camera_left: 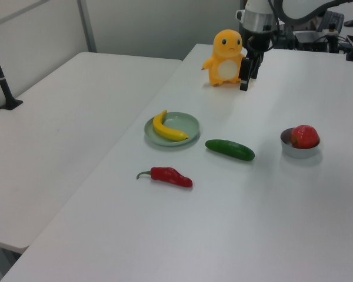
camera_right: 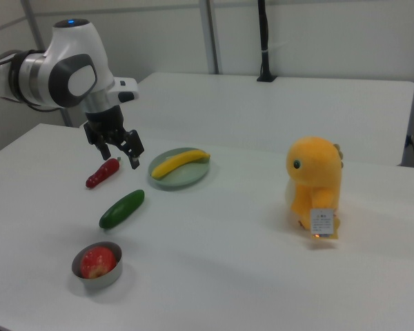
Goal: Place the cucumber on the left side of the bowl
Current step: 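Move the open gripper down over the green cucumber, then close the gripper on the cucumber's middle and lift it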
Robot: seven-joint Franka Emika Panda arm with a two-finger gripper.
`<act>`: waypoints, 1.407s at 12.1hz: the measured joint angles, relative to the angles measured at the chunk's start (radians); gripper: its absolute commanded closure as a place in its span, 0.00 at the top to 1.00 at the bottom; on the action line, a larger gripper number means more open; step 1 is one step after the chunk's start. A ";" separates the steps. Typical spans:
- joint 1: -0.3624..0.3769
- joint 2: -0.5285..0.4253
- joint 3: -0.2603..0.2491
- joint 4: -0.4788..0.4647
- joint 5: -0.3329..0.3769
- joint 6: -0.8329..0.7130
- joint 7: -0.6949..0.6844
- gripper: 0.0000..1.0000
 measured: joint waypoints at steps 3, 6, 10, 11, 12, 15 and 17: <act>0.030 0.046 0.005 -0.005 0.000 0.000 -0.005 1.00; 0.069 0.126 0.007 -0.007 -0.010 0.047 -0.005 1.00; 0.074 0.162 0.007 -0.007 -0.011 0.069 -0.005 1.00; 0.078 0.177 0.007 -0.007 -0.017 0.087 -0.005 1.00; 0.086 0.199 0.008 -0.008 -0.025 0.119 -0.005 1.00; 0.115 0.284 0.008 -0.008 -0.066 0.210 0.025 1.00; 0.124 0.311 0.008 -0.007 -0.070 0.226 0.025 0.63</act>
